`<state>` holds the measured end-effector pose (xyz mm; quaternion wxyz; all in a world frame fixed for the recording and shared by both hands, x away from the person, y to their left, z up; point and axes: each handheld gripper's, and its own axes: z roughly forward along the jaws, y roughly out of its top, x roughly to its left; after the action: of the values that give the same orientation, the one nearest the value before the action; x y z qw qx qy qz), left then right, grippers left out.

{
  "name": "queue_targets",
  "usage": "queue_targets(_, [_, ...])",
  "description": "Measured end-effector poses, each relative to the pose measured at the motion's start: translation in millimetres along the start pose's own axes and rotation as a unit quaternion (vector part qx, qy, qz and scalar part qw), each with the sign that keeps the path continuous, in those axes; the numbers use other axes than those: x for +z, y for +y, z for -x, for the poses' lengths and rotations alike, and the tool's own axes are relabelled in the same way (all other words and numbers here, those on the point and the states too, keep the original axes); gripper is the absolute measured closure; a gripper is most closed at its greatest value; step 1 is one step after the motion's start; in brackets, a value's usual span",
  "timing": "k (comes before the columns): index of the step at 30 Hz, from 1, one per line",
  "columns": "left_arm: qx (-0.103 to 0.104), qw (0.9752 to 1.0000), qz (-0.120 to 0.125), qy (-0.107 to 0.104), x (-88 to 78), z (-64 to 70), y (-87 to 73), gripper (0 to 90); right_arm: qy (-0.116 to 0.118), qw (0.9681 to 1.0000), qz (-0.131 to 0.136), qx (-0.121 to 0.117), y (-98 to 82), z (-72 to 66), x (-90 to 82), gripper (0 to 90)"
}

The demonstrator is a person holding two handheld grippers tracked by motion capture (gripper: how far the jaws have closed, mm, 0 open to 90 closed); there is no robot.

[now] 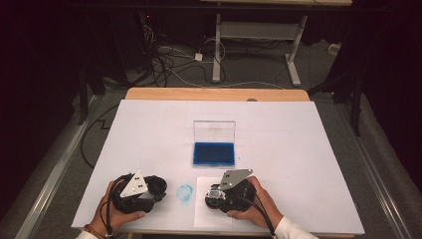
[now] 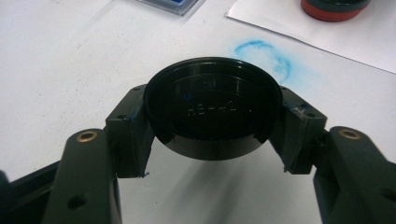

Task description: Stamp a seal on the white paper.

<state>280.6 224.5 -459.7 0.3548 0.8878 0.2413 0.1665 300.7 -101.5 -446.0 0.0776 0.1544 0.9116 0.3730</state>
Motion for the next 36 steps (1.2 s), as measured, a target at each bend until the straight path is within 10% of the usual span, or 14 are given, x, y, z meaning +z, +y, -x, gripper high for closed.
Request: queue_targets(36, [0.001,1.0000,-0.001,-0.002,0.6,0.9,0.3,36.5,0.003,1.0000,-0.002,0.005,-1.0,0.3,1.2,56.9])
